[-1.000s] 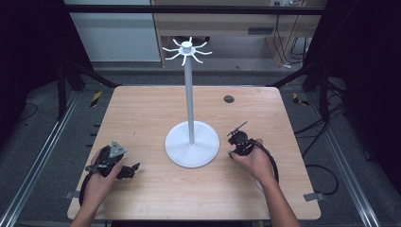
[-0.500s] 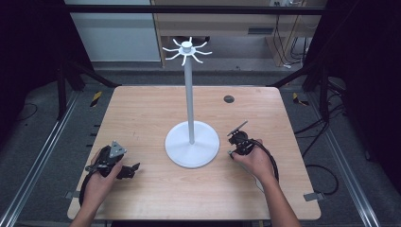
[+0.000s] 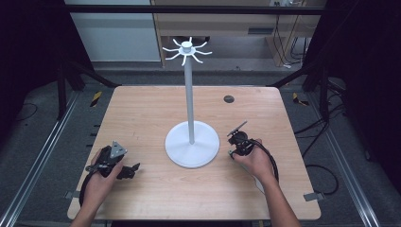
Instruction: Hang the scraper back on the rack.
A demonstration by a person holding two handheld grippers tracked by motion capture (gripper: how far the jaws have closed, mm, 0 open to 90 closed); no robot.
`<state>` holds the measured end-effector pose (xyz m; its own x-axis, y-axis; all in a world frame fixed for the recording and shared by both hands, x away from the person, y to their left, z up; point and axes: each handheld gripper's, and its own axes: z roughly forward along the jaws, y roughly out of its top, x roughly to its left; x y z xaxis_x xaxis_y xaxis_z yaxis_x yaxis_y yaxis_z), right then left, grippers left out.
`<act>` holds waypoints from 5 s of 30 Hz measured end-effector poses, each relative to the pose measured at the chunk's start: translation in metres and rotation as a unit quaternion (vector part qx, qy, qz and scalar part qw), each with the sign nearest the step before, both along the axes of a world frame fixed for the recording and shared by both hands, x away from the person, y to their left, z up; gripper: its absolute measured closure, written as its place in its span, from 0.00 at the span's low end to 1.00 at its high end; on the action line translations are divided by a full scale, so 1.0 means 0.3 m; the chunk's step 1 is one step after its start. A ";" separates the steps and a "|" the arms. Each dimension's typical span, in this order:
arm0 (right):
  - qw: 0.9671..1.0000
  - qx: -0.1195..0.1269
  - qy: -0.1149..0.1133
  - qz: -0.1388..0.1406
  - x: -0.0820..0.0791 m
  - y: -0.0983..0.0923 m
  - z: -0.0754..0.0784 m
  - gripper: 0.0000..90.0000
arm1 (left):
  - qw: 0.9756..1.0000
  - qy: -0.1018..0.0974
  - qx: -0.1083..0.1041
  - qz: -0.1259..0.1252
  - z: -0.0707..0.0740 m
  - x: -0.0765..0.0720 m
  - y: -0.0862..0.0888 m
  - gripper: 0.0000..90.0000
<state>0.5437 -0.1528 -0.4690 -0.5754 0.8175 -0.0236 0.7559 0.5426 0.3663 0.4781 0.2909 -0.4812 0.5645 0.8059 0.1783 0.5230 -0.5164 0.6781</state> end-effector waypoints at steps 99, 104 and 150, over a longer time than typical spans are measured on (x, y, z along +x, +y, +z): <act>0.912 0.232 -0.339 0.003 -0.175 0.001 0.736 0.83 | 1.000 0.000 -0.001 0.000 -0.001 0.000 -0.002 0.05; 0.908 0.239 -0.344 0.006 -0.175 0.018 0.756 0.83 | 1.000 0.000 -0.001 0.000 -0.001 0.000 -0.002 0.05; 0.881 0.276 -0.382 0.042 -0.216 0.147 0.903 0.83 | 1.000 -0.001 -0.003 0.000 -0.002 0.001 -0.003 0.04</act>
